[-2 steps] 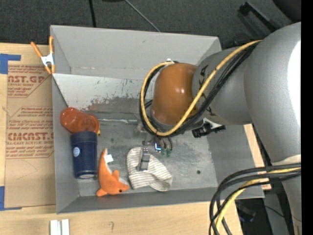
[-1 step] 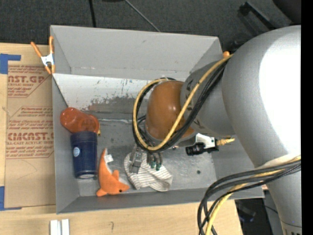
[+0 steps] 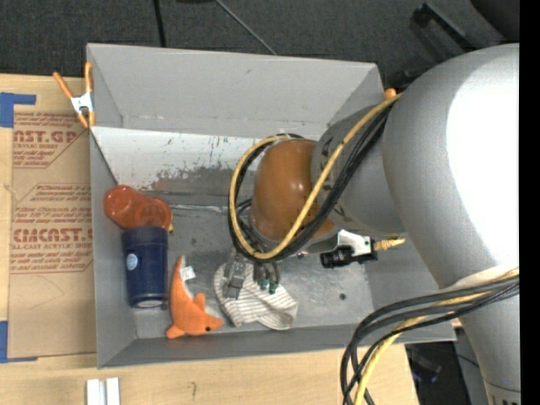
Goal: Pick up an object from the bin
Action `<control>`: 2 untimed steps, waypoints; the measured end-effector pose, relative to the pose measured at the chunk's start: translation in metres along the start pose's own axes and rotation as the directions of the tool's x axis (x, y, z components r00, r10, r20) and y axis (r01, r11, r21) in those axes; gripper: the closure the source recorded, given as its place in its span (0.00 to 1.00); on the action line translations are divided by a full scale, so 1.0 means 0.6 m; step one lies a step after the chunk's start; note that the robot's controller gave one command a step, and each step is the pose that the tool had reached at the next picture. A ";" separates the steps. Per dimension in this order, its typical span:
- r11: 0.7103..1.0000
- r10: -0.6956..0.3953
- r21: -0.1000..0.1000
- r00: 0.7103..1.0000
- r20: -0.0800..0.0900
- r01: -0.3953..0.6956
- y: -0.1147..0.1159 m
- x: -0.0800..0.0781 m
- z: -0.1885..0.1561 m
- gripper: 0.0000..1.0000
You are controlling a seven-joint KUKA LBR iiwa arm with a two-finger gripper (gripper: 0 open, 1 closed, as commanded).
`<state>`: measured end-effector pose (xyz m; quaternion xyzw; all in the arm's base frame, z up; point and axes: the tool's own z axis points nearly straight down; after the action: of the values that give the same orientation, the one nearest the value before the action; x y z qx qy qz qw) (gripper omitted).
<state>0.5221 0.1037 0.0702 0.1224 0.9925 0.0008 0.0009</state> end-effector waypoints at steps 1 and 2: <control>1.000 -0.024 0.003 1.000 -0.008 0.024 -0.014 -0.003 -0.089 1.00; 0.998 -0.065 0.003 0.998 -0.006 0.065 -0.028 0.020 -0.202 1.00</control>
Offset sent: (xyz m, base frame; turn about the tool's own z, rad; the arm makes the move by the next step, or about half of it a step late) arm -0.0188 -0.0154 0.1316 -0.0705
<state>0.5063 0.0901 0.1911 0.0900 0.9959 -0.0006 -0.0023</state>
